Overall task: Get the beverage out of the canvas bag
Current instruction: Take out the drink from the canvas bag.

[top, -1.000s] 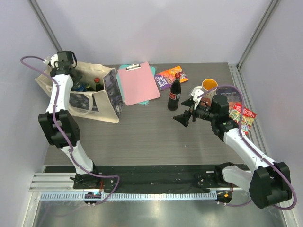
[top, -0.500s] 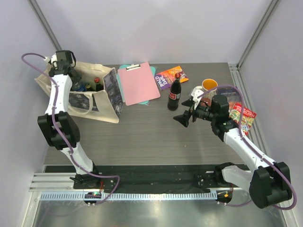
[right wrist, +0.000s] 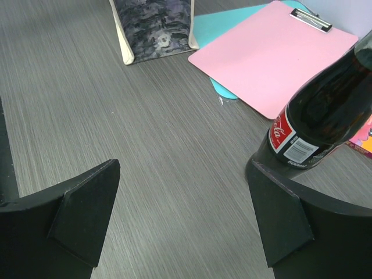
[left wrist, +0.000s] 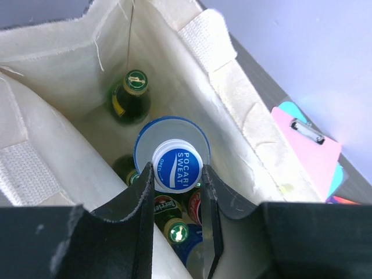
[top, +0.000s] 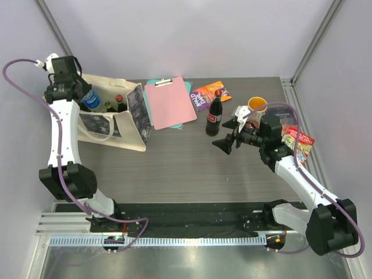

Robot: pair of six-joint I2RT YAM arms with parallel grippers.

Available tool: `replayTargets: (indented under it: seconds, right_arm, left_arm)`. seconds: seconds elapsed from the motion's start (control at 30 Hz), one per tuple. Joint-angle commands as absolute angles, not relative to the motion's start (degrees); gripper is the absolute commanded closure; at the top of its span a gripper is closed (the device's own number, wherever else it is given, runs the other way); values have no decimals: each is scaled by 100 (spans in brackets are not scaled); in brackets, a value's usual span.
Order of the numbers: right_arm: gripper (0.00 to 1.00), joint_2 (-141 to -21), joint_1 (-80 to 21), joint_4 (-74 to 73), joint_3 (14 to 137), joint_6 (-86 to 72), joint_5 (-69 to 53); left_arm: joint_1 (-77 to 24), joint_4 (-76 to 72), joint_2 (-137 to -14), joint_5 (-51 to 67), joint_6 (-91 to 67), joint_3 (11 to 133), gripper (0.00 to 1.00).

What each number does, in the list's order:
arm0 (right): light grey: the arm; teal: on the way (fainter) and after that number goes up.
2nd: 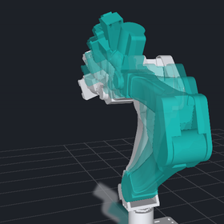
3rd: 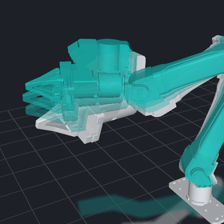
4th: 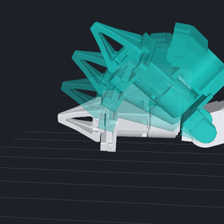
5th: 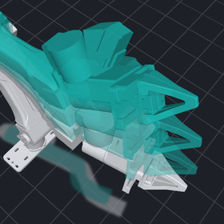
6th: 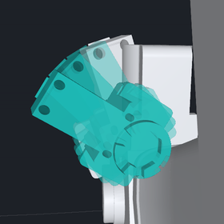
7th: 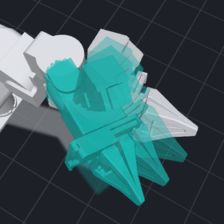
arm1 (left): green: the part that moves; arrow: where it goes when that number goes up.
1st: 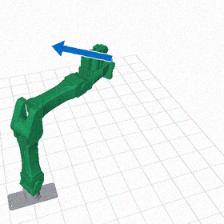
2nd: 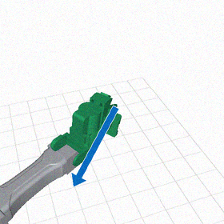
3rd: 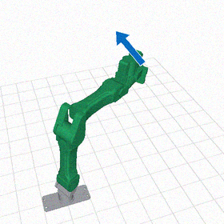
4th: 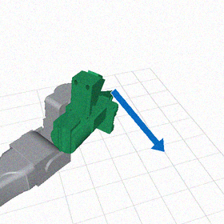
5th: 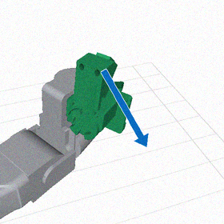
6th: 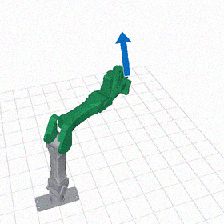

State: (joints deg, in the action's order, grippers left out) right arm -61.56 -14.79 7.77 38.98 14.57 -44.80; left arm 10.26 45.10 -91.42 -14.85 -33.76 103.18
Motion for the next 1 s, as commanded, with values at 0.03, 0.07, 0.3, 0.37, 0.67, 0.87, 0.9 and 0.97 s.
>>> replayTargets:
  seconds: [0.03, 0.07, 0.3, 0.37, 0.67, 0.87, 0.9, 0.97]
  right_arm:
    - [5, -6170, -1564, 879, 4350, 1345, -4702]
    - [5, -6179, -1582, 862, 4394, 1319, -4711]
    - [6, -6302, -1845, 861, 4798, 1108, -4869]
    - [6, -6363, -2003, 870, 4974, 1029, -4887]
    - [6, -6881, -2601, 1493, 5774, 308, -4957]
    - [5, -7321, -2865, 2074, 6345, -386, -4887]
    - [6, -7391, -2978, 2100, 6441, -422, -4869]
    - [5, -7549, -3093, 2171, 6696, -518, -4825]
  left_arm:
    - [1037, 3937, -8552, -1301, -3419, 10845, 100]
    - [1037, 3955, -8526, -1275, -3419, 10854, 100]
    - [1028, 4210, -8350, -1125, -3498, 11249, 100]
    - [1020, 4315, -8297, -1081, -3533, 11460, 100]
    - [993, 4640, -8095, -739, -3709, 12172, 100]
    - [984, 4790, -7963, -291, -3963, 12498, 100]
    - [984, 4790, -7937, -229, -3999, 12498, 100]
    - [976, 4799, -7893, -36, -4122, 12481, 100]
